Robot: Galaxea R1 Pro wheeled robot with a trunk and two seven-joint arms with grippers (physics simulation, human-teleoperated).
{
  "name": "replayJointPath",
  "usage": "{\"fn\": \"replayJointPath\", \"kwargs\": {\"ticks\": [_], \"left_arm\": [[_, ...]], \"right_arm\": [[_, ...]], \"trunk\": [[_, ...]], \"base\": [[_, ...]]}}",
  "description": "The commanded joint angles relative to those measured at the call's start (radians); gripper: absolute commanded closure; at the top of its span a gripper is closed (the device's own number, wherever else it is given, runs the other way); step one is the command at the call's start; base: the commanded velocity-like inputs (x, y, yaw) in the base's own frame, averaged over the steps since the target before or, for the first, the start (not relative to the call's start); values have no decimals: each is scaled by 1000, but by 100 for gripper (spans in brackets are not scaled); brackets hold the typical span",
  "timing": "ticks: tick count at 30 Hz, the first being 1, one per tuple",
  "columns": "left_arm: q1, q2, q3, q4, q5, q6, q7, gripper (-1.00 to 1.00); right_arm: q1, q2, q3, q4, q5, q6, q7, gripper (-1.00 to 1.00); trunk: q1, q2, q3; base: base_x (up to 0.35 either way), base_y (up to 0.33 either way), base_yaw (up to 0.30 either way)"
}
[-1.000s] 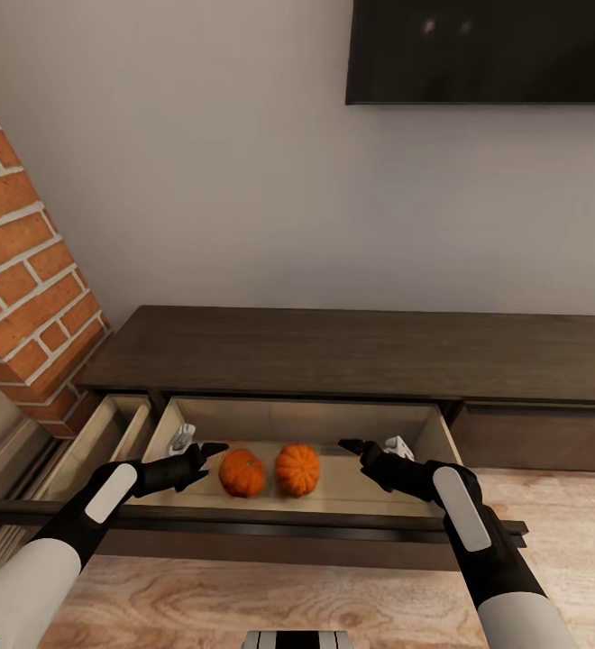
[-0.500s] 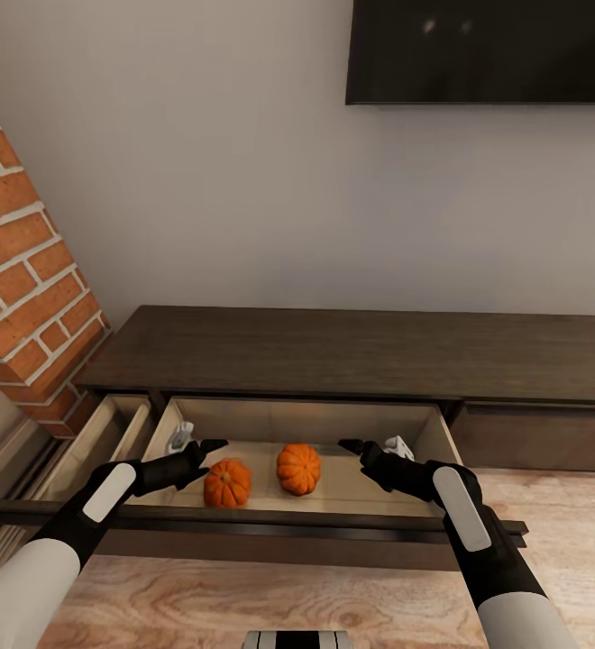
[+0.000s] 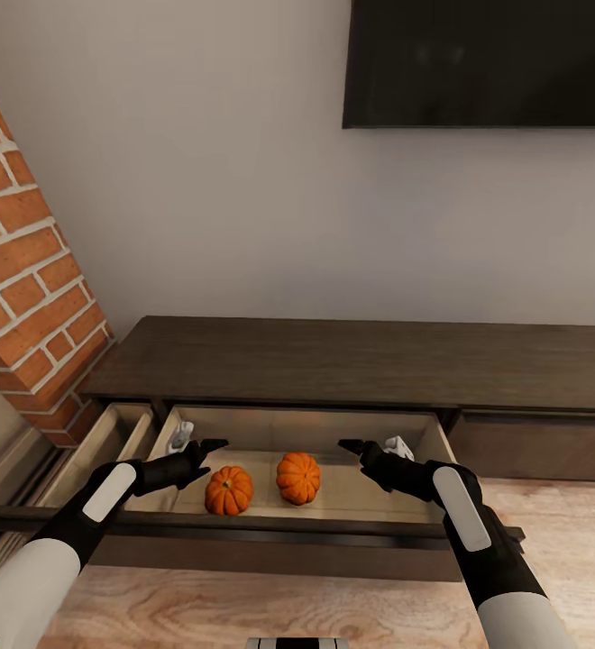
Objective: Place each of the two pumpkins and all three candles from the living room inside a cabinet in the living room (use any cabinet), then make sure every cabinet is closed, and position the cauldron so it is next to a table in the living room.
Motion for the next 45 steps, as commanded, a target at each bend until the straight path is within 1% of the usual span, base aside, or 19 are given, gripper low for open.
{"fn": "replayJointPath", "kwargs": {"ticks": [1,15,22,32,33,37,43,45], "left_arm": [[-1,1,-3,1,0,1,-3,-100],[-1,0,-4,2,0,2,1,-100],[-1,0,-4,2,1,2,16,-100],[-1,0,-4,10,2,13,73,-100],[-1,0,-4,33,1,20,81,-100],[-2,1,-6,78,2,40,86,-100],[-3,1,-7,95,2,71,89,-100],[-4,2,-7,97,2,89,90,-100]], "right_arm": [[0,0,-1,-1,-2,5,-2,-100],[0,0,-1,1,0,3,-3,-100],[0,0,-1,2,2,7,-3,-100],[0,0,-3,3,1,16,-10,-100],[0,0,-3,3,2,17,-11,-100],[0,-2,-3,8,2,19,-13,-100],[-3,-2,-3,22,2,26,-16,-100],[-5,-1,-3,31,2,47,-18,-100]], "trunk": [[-1,0,3],[-7,3,57],[-10,5,84],[-15,7,123],[-15,7,127],[-17,8,142],[-19,10,166],[-20,10,173]], "base": [[0,0,0],[0,0,0],[0,0,0],[0,0,0],[0,0,0],[0,0,0],[0,0,0],[0,0,0]]}}
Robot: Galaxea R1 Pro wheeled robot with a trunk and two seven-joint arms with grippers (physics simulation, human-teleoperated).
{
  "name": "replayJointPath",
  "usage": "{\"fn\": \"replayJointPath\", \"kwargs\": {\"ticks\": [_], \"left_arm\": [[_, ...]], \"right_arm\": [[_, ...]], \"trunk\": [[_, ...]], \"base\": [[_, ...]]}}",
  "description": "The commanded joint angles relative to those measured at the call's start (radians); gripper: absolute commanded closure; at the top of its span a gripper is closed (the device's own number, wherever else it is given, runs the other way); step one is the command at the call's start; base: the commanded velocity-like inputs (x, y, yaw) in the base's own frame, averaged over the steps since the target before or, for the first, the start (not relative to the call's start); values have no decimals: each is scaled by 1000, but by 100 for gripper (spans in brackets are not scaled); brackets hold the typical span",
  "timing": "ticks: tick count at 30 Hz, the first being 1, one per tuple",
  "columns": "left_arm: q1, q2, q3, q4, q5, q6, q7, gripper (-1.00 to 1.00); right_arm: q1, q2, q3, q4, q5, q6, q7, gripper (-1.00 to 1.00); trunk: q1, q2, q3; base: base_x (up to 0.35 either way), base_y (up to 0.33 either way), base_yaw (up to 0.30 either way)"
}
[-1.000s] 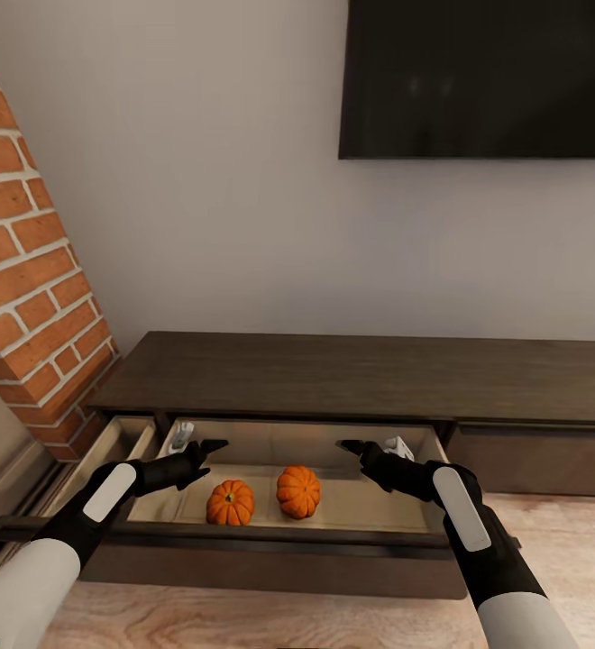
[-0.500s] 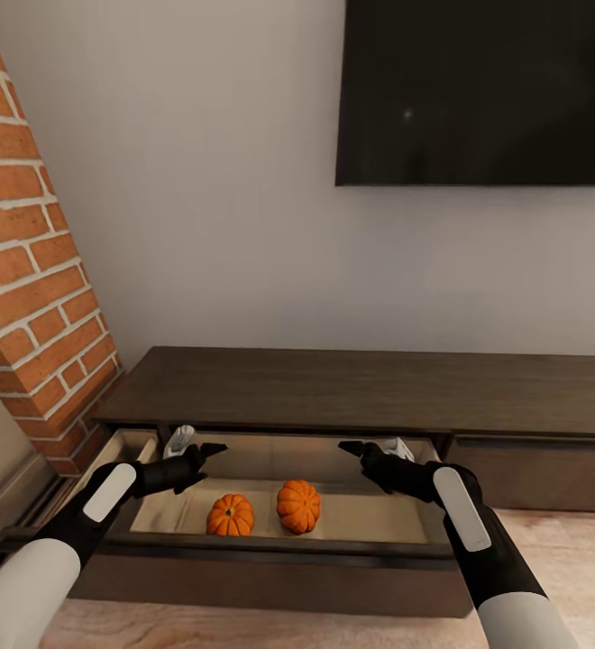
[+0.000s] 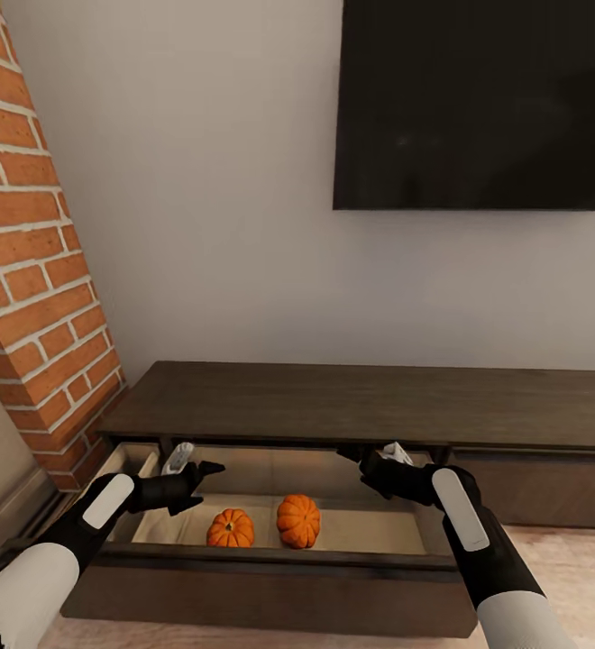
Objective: Place each of the two pumpkins and all three candles from the living room inside a cabinet in the living room (use any cabinet), then make sure every cabinet is closed, and position the cauldron so it is next to a table in the living room.
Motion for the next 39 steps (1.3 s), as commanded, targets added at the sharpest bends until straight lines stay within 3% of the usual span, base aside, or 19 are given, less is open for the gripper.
{"fn": "replayJointPath", "kwargs": {"ticks": [1,12,32,39], "left_arm": [[-1,1,-4,1,-5,6,-7,-100],[-2,1,-4,1,-4,51,-8,-100],[-2,1,-3,-4,-3,80,-11,-100],[-1,1,-3,-8,17,80,-10,-100]], "right_arm": [[-2,0,-1,2,-4,11,-4,-100],[-13,1,-2,29,-4,39,-20,-100],[-13,1,-3,29,-8,39,-25,-100],[-13,1,-2,30,-7,39,-25,-100]], "trunk": [[-1,0,3],[-6,4,45],[-83,144,108],[-83,144,108]], "base": [[0,0,0],[0,0,0],[0,0,0],[0,0,0]]}}
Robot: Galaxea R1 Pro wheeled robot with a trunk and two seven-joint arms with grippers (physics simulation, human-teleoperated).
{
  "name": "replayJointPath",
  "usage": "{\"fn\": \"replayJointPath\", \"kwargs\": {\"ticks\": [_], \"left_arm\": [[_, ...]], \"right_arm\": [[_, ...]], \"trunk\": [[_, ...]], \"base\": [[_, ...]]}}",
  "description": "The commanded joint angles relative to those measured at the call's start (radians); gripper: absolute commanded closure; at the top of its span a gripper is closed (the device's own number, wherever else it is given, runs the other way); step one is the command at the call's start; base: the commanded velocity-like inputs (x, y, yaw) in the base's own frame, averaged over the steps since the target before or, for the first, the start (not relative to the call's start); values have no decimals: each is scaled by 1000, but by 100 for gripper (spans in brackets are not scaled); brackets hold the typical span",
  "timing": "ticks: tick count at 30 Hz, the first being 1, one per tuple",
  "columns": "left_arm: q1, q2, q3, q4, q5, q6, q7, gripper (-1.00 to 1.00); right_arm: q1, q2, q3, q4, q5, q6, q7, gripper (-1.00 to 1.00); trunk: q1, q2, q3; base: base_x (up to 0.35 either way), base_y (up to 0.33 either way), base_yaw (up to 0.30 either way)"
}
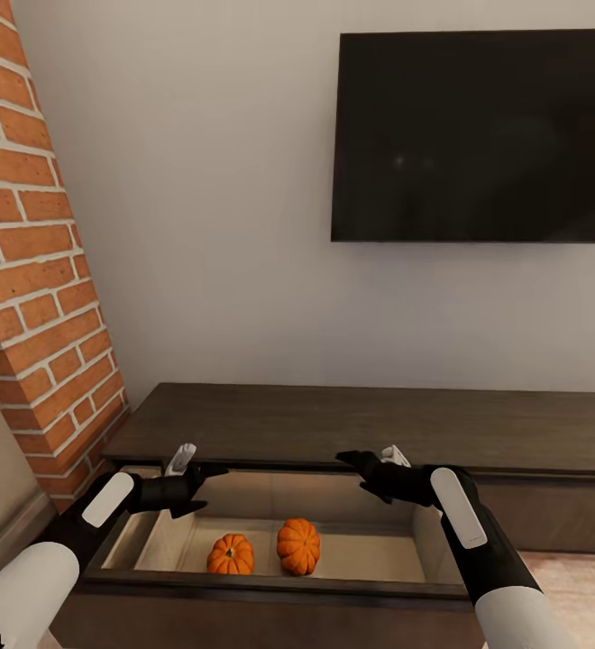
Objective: Place each of the two pumpkins and all three candles from the living room inside a cabinet in the living room (use any cabinet), then make sure every cabinet is closed, and position the cauldron so it is next to a table in the living room.
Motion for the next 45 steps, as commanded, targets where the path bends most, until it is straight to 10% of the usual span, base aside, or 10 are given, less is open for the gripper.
{"fn": "replayJointPath", "kwargs": {"ticks": [1,45], "left_arm": [[-1,1,-5,0,-4,-1,-9,-100],[0,1,-6,-19,1,-3,-7,-100]], "right_arm": [[-1,0,-1,-1,-6,4,-5,-100],[-1,0,5,-2,-6,-4,-2,-100]], "trunk": [[0,0,-1],[0,0,-1]], "base": [[-6,0,0],[-214,0,0]]}}
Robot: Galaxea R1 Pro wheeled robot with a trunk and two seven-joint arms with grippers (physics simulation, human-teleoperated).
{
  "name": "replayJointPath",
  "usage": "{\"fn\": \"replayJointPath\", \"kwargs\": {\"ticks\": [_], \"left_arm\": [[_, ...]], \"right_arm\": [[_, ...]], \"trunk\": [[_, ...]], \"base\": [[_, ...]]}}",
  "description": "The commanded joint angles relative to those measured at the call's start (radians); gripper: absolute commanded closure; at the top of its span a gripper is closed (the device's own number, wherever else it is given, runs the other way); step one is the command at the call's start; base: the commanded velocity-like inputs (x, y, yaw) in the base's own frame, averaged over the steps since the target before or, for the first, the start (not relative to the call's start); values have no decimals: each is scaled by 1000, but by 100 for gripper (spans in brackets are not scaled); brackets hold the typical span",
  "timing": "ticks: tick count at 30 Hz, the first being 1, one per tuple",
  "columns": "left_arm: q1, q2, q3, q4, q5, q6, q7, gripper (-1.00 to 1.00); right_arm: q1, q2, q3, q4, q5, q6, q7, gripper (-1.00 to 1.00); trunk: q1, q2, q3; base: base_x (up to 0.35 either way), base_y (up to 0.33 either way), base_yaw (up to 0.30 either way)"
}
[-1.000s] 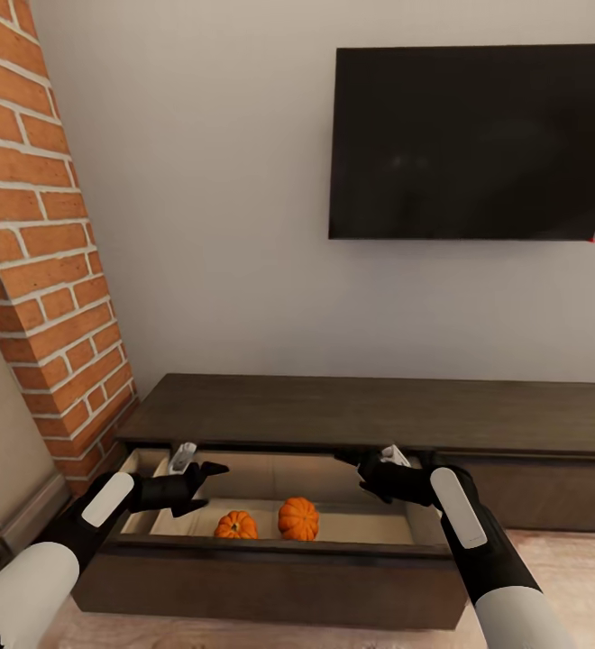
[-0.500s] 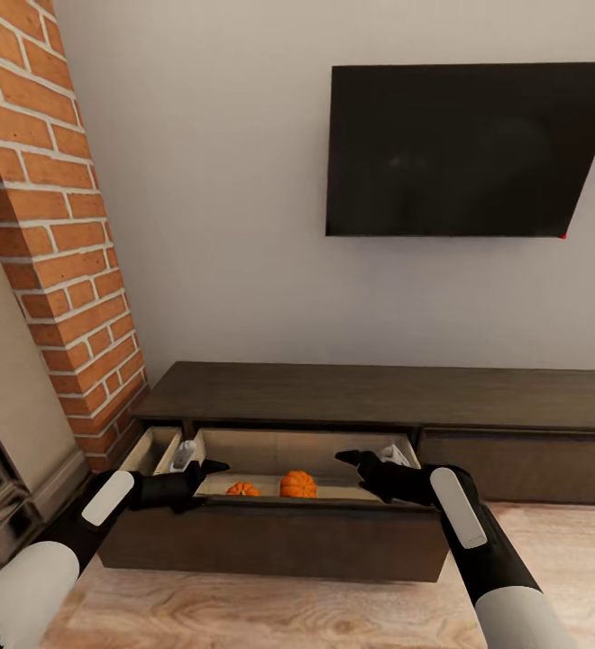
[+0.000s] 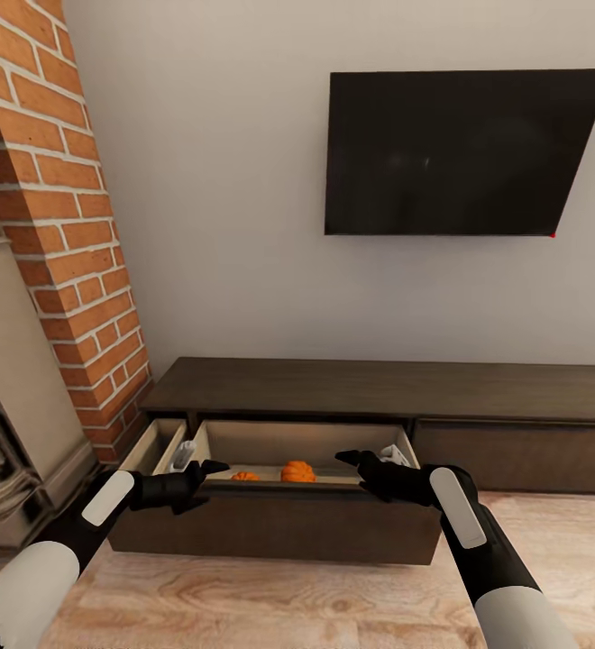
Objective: Place each of the two pumpkins and all three candles from the living room inside a cabinet in the living room (use any cabinet), then make sure every cabinet is closed, and position the cauldron so it is next to a table in the living room.
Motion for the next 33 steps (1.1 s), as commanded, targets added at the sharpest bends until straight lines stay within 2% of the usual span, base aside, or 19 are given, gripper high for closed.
{"fn": "replayJointPath", "kwargs": {"ticks": [1,9,16,20,24,26,27,29,33], "left_arm": [[-1,1,-4,0,-7,-1,-9,-100],[-1,1,-5,0,-8,-5,-8,-100],[-1,1,-6,0,-9,-7,-7,-100],[-1,1,-7,1,-11,-9,-7,-100],[-1,-1,-8,3,-15,-17,-6,-100],[-1,-2,-15,5,-17,-43,10,-100],[-1,-2,-17,6,-18,-49,20,-100],[-2,-4,-20,1,-20,-64,84,-100],[-6,-11,-21,-10,-22,-72,209,-100]], "right_arm": [[-1,0,-1,-1,-6,3,-5,-100],[-1,5,0,-1,-4,2,-8,-100],[-1,13,5,0,5,1,-12,-100],[-1,14,29,-1,7,1,-14,-100],[-5,19,96,-1,18,-2,-34,-100],[-27,22,137,-1,33,-5,-96,-100],[-32,24,143,-1,35,-6,-117,-100],[-43,33,157,-1,41,-6,-210,-100],[-51,42,165,-1,43,-5,-329,-100]], "trunk": [[0,0,-1],[0,0,-1],[0,0,-1],[0,0,-1],[0,0,-1],[0,0,-1],[0,0,-1],[0,0,-1],[0,0,-1]], "base": [[-78,0,0],[-218,0,0],[-69,0,0],[-13,0,0],[-4,0,0],[-2,0,0],[0,0,0],[0,0,0],[0,0,0]]}}
